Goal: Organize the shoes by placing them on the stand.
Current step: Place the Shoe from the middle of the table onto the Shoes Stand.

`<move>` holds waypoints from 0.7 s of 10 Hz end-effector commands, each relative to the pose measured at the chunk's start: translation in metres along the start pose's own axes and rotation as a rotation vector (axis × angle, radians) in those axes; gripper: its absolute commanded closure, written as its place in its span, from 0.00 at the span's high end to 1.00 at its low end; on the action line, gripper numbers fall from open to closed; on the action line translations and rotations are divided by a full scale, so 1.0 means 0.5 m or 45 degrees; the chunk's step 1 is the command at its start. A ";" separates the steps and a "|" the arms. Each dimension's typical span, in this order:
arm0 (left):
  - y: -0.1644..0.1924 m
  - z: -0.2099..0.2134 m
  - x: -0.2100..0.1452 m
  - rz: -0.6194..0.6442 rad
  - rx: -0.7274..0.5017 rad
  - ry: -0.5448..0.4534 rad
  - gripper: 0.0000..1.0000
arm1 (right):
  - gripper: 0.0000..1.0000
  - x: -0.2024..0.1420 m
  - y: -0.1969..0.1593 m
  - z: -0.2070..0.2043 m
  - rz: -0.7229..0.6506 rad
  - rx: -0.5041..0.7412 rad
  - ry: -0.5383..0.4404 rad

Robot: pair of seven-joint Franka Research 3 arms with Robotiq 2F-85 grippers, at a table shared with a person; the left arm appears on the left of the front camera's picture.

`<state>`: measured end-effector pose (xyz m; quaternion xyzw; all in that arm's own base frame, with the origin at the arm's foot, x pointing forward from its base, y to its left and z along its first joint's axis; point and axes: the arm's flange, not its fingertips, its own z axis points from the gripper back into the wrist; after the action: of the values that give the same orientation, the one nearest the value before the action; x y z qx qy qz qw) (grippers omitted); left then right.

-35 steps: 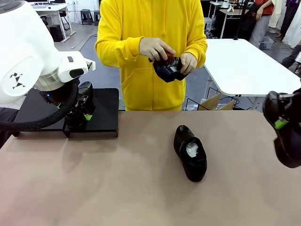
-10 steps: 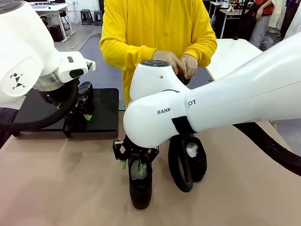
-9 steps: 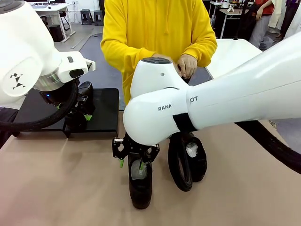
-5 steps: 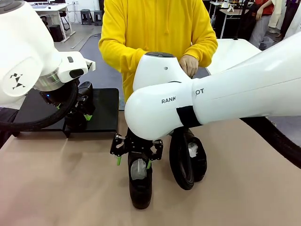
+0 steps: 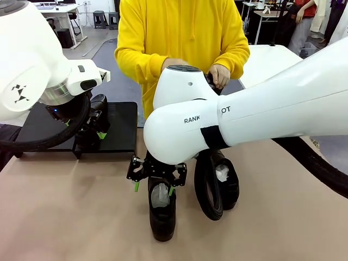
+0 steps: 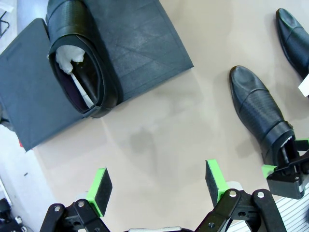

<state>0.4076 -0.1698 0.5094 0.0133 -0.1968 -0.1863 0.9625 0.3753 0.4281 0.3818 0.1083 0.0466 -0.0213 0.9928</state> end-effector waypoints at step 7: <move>-0.001 0.000 -0.003 0.015 0.012 -0.005 1.00 | 1.00 -0.127 -0.133 0.183 0.098 -0.018 -0.107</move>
<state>0.4078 -0.1696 0.5092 0.0134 -0.1967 -0.1861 0.9626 0.3326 0.3863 0.4499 0.0945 0.0099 0.0067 0.9955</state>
